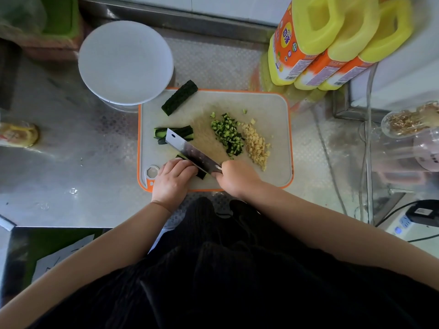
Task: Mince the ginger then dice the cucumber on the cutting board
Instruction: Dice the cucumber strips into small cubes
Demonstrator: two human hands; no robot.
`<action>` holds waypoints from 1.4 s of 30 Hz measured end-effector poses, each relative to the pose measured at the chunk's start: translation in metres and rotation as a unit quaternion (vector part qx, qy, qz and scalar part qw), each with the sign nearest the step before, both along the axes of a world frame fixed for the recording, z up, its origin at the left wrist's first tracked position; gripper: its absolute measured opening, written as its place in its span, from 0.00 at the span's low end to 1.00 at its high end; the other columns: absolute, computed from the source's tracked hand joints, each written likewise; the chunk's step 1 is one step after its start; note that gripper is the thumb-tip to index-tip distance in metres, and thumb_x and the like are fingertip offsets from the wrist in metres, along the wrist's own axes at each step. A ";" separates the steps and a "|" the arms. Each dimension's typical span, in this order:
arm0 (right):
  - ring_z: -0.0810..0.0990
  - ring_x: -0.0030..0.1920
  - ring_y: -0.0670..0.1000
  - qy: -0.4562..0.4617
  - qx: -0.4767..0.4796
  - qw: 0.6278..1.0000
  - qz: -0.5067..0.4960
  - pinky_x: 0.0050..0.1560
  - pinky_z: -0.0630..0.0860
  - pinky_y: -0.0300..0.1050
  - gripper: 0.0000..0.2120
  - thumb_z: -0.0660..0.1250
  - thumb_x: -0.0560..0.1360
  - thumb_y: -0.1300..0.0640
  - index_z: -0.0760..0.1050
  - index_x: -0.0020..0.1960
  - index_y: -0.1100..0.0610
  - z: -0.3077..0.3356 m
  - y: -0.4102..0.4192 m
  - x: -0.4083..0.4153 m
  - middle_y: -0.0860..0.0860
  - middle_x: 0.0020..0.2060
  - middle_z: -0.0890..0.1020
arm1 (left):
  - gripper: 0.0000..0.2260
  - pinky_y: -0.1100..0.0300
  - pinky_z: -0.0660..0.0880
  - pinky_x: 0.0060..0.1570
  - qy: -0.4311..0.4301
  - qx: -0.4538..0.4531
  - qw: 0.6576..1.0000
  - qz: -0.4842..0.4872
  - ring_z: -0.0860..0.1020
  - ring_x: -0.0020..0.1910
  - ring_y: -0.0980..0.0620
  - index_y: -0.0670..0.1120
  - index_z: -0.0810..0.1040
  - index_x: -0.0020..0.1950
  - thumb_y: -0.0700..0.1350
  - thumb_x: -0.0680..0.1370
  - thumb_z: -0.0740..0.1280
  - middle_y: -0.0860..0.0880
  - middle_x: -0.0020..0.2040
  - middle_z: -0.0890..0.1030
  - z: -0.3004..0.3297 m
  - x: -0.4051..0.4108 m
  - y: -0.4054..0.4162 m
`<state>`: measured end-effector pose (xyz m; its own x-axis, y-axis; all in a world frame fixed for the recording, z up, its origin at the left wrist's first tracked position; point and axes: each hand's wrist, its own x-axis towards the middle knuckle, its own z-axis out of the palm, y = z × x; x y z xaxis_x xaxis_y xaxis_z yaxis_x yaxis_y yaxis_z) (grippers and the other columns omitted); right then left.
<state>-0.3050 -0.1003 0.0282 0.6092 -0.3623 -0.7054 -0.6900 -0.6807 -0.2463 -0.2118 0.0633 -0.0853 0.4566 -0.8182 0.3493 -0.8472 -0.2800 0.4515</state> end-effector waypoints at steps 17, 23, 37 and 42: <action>0.70 0.30 0.49 0.021 -0.033 0.997 0.068 0.27 0.64 0.42 0.13 0.58 0.81 0.51 0.70 0.42 0.57 0.016 0.002 0.007 0.51 0.32 0.72 | 0.08 0.45 0.77 0.48 0.020 0.012 1.000 -0.011 0.76 0.52 0.39 0.42 0.81 0.52 0.34 0.75 0.69 0.44 0.52 0.81 -0.002 0.001 0.002; 0.72 0.33 0.52 0.079 -0.059 0.993 0.065 0.27 0.63 0.43 0.06 0.61 0.80 0.59 0.70 0.43 0.57 0.017 0.007 0.025 0.51 0.33 0.71 | 0.08 0.45 0.77 0.48 0.023 0.005 1.000 -0.012 0.76 0.52 0.39 0.42 0.82 0.52 0.33 0.74 0.70 0.43 0.52 0.81 -0.002 0.002 0.002; 0.72 0.31 0.52 0.049 -0.041 0.998 0.017 0.26 0.61 0.42 0.13 0.60 0.77 0.63 0.68 0.35 0.56 -0.005 0.018 0.009 0.52 0.32 0.73 | 0.08 0.45 0.77 0.47 0.016 -0.002 1.000 -0.010 0.76 0.52 0.40 0.42 0.81 0.52 0.33 0.75 0.70 0.44 0.51 0.80 -0.003 0.001 0.002; 0.76 0.35 0.54 0.025 0.010 0.999 -0.016 0.29 0.67 0.43 0.10 0.61 0.78 0.55 0.72 0.40 0.57 -0.008 0.006 0.007 0.52 0.33 0.75 | 0.06 0.45 0.77 0.48 0.011 0.008 1.000 -0.008 0.76 0.51 0.40 0.42 0.81 0.51 0.35 0.76 0.67 0.43 0.51 0.80 -0.002 0.001 0.002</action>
<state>-0.2978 -0.0943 0.0204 0.5610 -0.3661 -0.7425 -0.7234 -0.6528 -0.2247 -0.2110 0.0649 -0.0872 0.4511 -0.8306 0.3265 -0.8413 -0.2737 0.4661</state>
